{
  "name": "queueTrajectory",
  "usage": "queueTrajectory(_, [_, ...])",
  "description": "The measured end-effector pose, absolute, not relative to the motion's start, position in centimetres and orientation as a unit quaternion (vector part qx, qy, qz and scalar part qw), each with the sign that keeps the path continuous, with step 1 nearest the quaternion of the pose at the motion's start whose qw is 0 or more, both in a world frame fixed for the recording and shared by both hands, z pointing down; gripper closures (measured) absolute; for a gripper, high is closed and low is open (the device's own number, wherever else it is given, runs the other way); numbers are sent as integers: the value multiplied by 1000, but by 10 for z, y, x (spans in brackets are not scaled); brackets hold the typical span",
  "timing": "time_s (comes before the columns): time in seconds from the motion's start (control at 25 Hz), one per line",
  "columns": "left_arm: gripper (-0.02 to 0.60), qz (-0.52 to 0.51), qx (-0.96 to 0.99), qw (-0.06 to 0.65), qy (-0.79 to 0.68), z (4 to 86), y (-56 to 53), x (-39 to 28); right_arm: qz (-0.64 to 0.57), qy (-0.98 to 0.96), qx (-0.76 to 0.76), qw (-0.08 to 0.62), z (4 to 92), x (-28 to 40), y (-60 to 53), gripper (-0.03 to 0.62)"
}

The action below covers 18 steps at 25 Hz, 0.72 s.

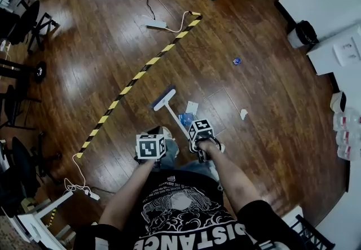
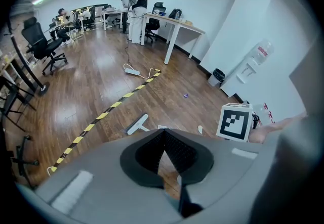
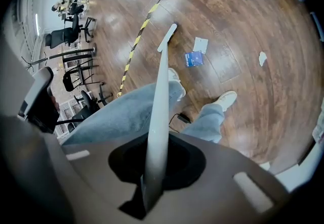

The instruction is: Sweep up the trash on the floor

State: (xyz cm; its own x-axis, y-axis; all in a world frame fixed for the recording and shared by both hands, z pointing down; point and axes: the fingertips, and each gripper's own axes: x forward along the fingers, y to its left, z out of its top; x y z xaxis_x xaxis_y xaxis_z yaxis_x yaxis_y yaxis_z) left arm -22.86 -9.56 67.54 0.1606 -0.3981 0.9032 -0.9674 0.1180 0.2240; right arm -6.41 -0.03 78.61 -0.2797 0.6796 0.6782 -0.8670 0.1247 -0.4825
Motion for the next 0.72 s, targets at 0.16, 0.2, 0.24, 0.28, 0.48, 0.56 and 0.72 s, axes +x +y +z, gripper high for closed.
queueTrajectory(0.16, [577, 299, 595, 475, -575, 672, -89, -192, 652, -456, 106, 596, 783, -23, 10, 565])
queueTrajectory(0.2, [577, 298, 596, 475, -574, 671, -89, -183, 653, -455, 107, 596, 782, -13, 12, 565])
queueTrajectory(0.24, [577, 297, 598, 474, -574, 670, -89, -175, 654, -453, 108, 596, 781, -3, 13, 565])
queueTrajectory(0.28, [577, 297, 599, 474, -573, 669, -89, -166, 654, -452, 109, 597, 780, 6, 14, 565])
queueTrajectory(0.48, [577, 299, 601, 472, -571, 668, -86, -130, 660, -448, 112, 593, 778, 43, 20, 565])
queueTrajectory(0.56, [577, 301, 601, 470, -571, 666, -86, -120, 662, -447, 113, 591, 777, 53, 22, 565])
queueTrajectory(0.72, [577, 301, 604, 466, -573, 662, -86, -101, 670, -444, 114, 584, 776, 71, 29, 565])
